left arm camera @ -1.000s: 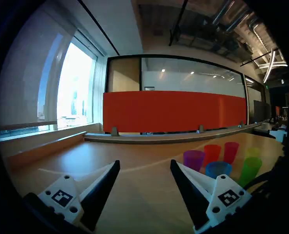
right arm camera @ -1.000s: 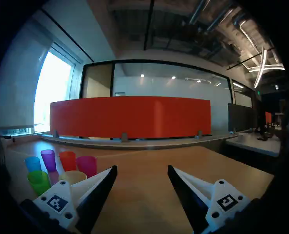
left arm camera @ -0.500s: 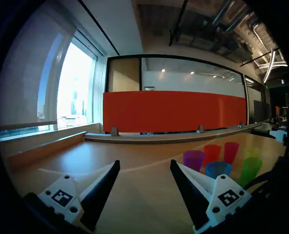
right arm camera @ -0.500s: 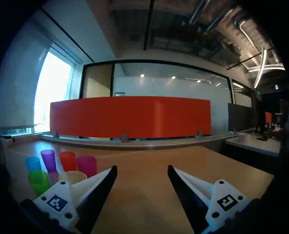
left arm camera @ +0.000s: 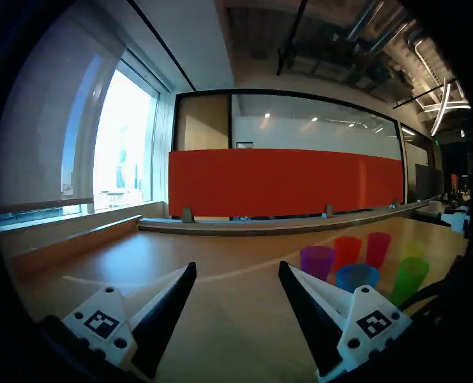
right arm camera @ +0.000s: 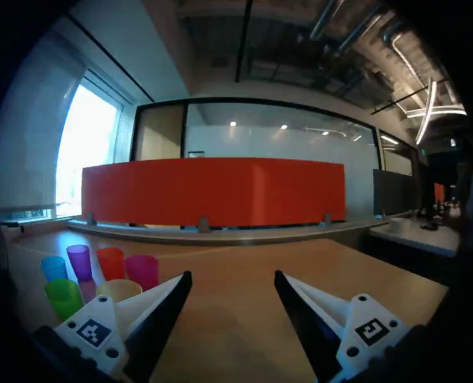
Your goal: Pour water
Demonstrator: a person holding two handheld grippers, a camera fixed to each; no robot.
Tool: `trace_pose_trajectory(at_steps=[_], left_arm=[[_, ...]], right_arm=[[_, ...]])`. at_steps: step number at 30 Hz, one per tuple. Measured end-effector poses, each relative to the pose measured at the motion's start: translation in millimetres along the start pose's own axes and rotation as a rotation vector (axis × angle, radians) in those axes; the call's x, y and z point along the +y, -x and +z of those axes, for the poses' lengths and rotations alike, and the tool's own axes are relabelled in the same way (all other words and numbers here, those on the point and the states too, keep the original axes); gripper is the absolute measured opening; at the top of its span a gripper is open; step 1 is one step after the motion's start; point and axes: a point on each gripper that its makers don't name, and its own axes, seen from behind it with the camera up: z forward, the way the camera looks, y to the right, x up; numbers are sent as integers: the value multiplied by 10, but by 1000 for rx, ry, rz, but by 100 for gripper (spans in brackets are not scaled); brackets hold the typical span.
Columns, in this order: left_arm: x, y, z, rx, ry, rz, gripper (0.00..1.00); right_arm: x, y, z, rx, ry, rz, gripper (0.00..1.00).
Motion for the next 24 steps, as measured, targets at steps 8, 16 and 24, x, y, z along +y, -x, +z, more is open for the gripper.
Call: trace_pose_trajectory(at_steps=[8,16,24], left_arm=[[8,22,18,1,0,-1,96],[11,42,32,2,0,-2,96],[11,52,38,2,0,-3,96]], right_arm=[[-4,-2,-3,0,0,0,100],[-2,0,1,0,0,0,100],[-2,-2,2,0,0,0,100]])
